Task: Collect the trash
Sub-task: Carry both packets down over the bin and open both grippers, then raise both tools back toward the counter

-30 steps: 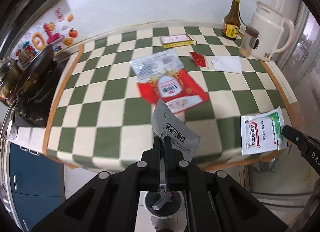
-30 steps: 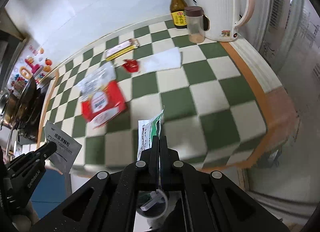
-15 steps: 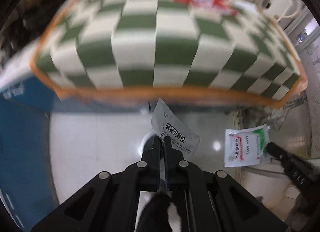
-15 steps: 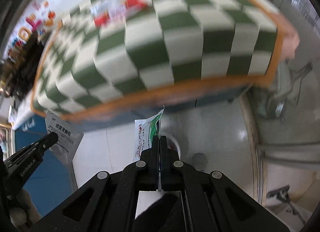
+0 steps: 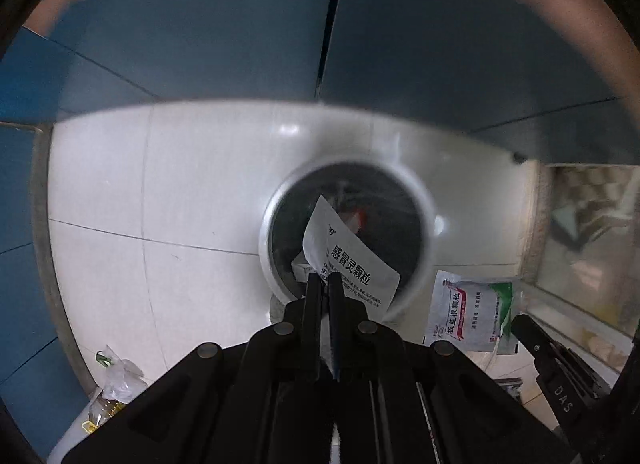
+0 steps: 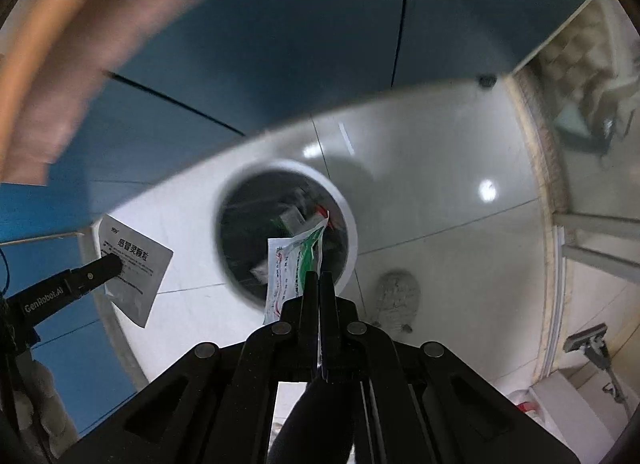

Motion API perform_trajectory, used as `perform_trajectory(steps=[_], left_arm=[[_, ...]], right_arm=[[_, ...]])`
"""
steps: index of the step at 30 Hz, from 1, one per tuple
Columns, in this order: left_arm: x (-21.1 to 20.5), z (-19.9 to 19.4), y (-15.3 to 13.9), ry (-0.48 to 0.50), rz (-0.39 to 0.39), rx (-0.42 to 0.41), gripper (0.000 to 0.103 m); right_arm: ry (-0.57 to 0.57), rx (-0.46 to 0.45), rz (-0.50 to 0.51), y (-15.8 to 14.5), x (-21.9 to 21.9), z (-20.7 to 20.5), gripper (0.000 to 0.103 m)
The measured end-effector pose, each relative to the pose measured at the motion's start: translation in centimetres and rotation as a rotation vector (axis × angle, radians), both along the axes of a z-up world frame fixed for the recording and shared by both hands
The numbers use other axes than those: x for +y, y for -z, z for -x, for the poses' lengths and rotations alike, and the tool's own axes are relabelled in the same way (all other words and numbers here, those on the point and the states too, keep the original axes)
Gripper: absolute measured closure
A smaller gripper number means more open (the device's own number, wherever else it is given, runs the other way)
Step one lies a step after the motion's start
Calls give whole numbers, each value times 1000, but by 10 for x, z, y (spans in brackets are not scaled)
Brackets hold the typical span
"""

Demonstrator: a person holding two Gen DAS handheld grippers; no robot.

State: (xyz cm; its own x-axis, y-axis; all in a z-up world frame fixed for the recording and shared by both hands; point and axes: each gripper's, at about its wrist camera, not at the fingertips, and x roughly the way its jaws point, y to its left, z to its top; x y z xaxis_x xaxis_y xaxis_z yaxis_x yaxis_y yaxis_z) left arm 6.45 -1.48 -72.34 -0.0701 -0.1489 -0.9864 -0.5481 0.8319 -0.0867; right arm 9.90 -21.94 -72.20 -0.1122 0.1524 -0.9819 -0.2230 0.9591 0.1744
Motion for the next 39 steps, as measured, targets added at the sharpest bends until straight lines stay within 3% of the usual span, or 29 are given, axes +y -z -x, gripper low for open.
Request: perform_trajectory(steps=[3, 6, 9, 11, 13, 14, 15, 16, 19, 21, 22, 28, 36, 39], left_arm=[[-8, -1, 68, 25, 10, 59, 101], [-16, -2, 105, 49, 14, 81, 94], [-19, 0, 125, 41, 27, 92, 93], [-15, 4, 131, 28, 23, 92, 72], [-10, 9, 126, 26, -20, 84, 34], [-9, 12, 121, 22, -42, 75, 27], [-7, 15, 114, 17, -55, 67, 15], [-2, 16, 110, 16, -61, 67, 4], [3, 25, 92, 32, -125, 65, 1], [4, 31, 70, 42, -162, 60, 1], [9, 34, 62, 43, -172, 57, 1], [10, 51, -15, 27, -207, 22, 1], [-6, 75, -141, 15, -229, -41, 1], [-13, 84, -192, 13, -235, -76, 1]], right_arm=[[-10, 30, 24, 64, 8, 3, 103], [-30, 57, 48, 128, 17, 4, 103], [-56, 77, 57, 167, 25, 6, 102], [-70, 88, 62, 180, 30, 8, 101], [-82, 108, 75, 191, 32, 10, 95], [-83, 113, 73, 194, 32, 11, 83], [-83, 113, 69, 195, 33, 12, 64], [-83, 109, 65, 193, 33, 13, 57], [-117, 88, 92, 179, 34, 15, 36], [-141, 75, 109, 167, 35, 17, 3], [-154, 63, 113, 156, 35, 17, 0], [-211, -5, 109, 90, 36, 24, 0], [-218, -87, 80, -53, 25, 30, 0], [-222, -128, 62, -122, 18, 32, 0]])
